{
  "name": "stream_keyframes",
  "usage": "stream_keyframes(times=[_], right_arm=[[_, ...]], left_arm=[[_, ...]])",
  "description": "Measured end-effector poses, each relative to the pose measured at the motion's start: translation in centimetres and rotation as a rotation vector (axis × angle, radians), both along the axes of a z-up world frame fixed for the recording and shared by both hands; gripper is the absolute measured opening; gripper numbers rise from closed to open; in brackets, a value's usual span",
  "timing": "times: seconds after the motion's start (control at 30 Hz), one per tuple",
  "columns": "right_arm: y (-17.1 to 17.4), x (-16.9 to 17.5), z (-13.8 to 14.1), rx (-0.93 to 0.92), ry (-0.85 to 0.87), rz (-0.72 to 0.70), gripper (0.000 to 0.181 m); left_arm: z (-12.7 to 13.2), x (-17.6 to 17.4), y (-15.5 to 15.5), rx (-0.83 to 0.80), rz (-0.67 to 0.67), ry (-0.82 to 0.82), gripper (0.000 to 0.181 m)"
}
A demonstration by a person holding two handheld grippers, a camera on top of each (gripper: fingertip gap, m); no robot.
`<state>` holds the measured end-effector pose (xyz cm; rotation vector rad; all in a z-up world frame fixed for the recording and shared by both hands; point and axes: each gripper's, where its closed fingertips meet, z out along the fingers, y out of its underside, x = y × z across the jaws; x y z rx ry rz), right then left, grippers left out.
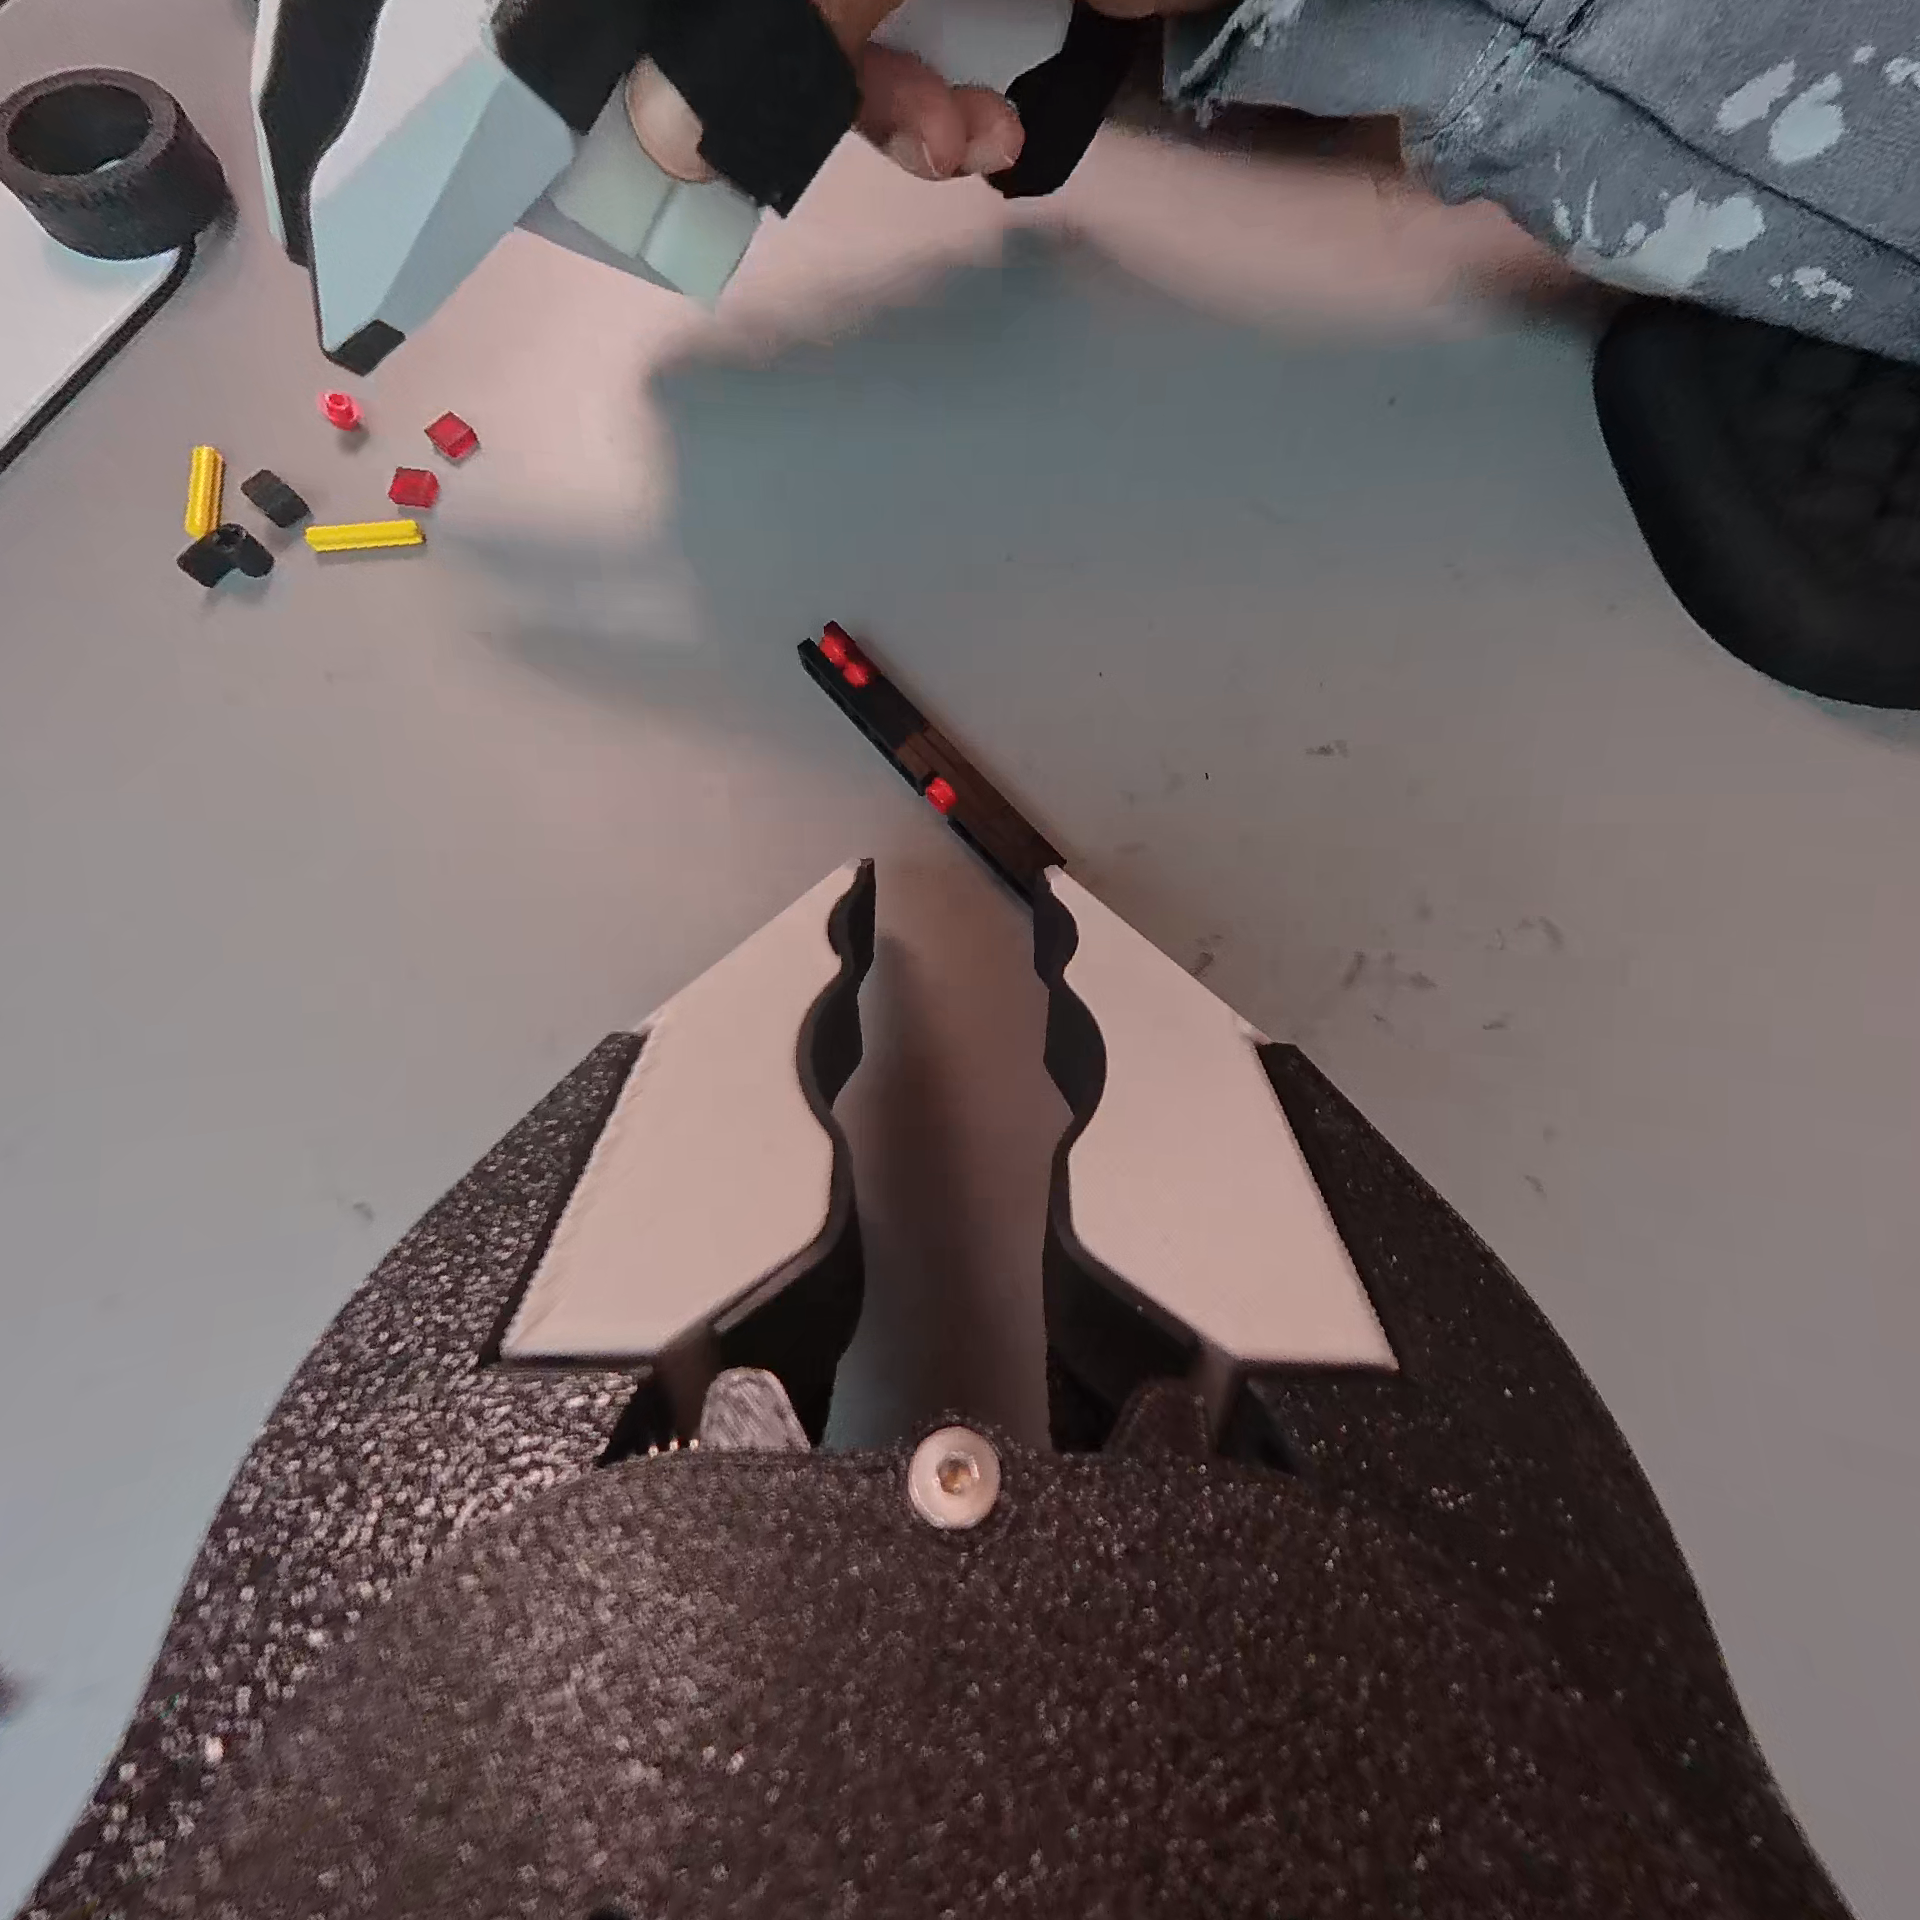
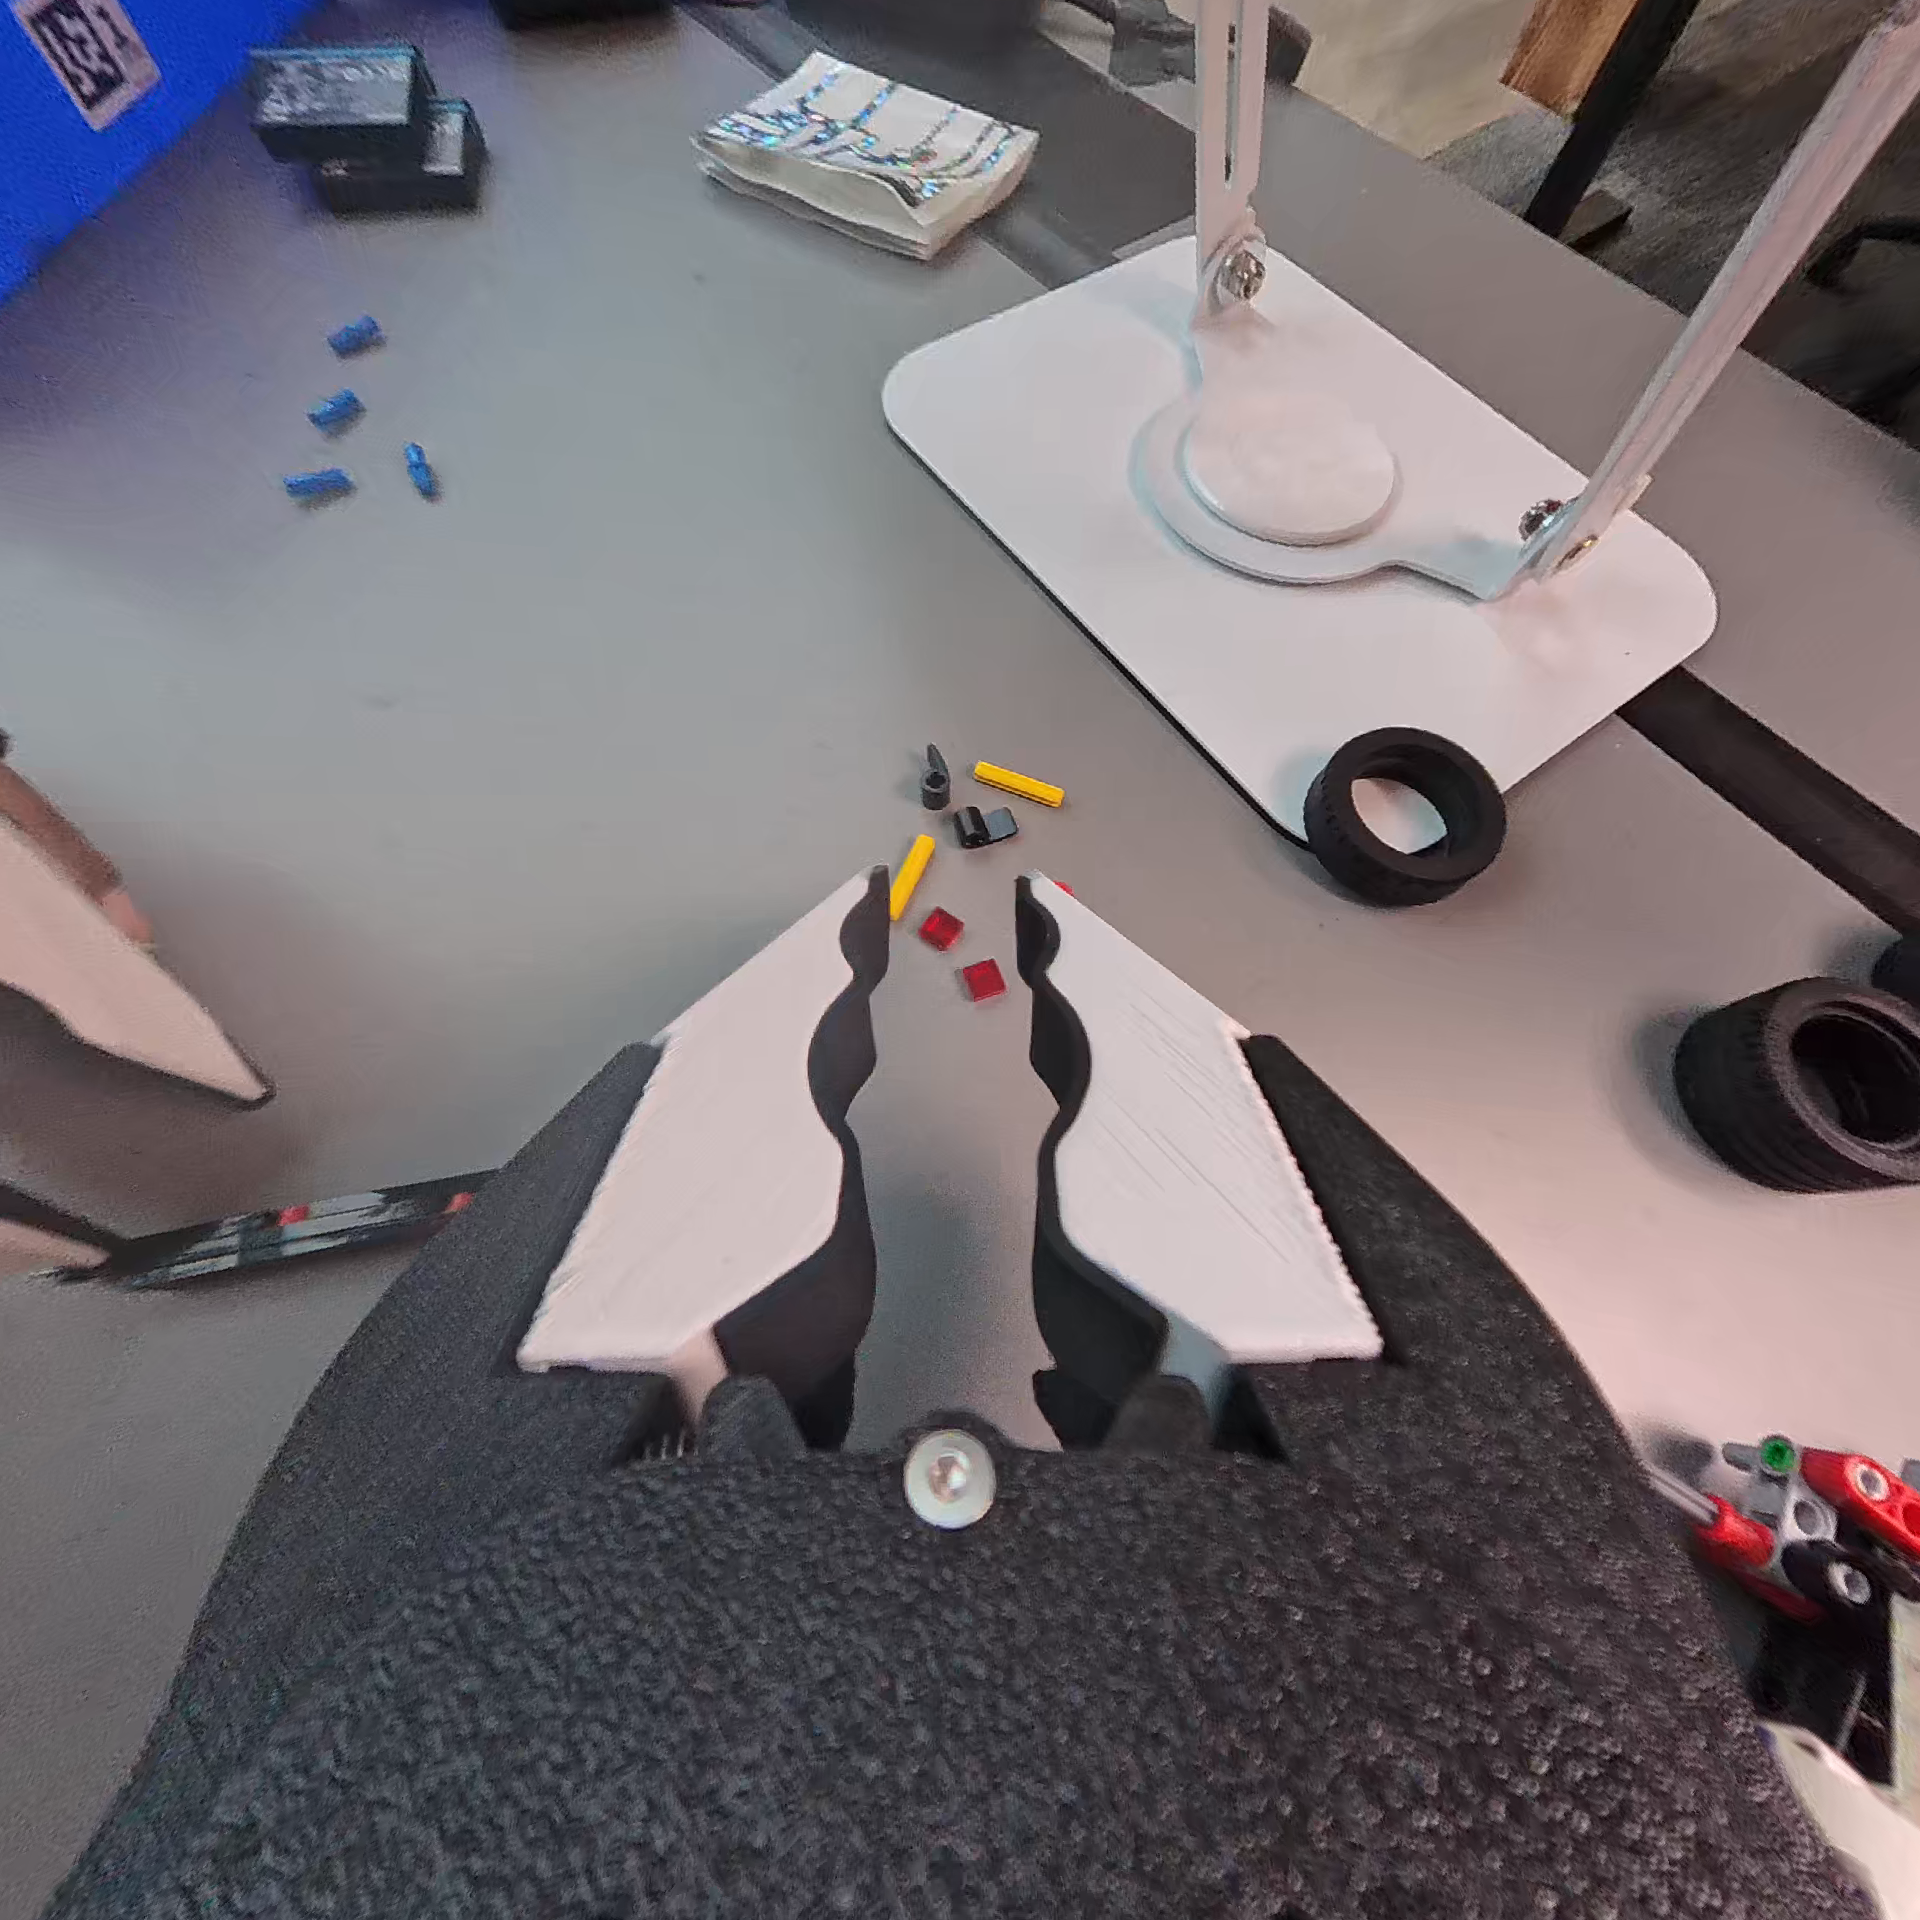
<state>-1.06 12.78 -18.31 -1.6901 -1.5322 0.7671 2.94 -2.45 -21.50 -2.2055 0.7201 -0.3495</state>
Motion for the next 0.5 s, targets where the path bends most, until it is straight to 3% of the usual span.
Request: stream_keyframes(times=[0.03,0.17,0.3,0.5], right_arm=[[-0.6,0.3,0.8,-0.001,0.010,0.018,0.026],[-5.1,2.9,3.0,0.007,-0.025,0.233,0.029],[-9.5,5.5,0.1,0.089,-0.162,0.433,0.034],[-10.7,4.5,-3.2,0.117,-0.238,0.538,0.047]], left_arm=[[0.0,-0.2,0.0,0.001,0.001,0.003,0.029],[0.2,-2.0,-0.1,0.011,0.029,0.023,0.027],[1.3,-3.3,0.2,0.013,0.068,-0.072,0.027],[1.7,-3.0,0.0,-0.006,0.050,-0.129,0.027]])
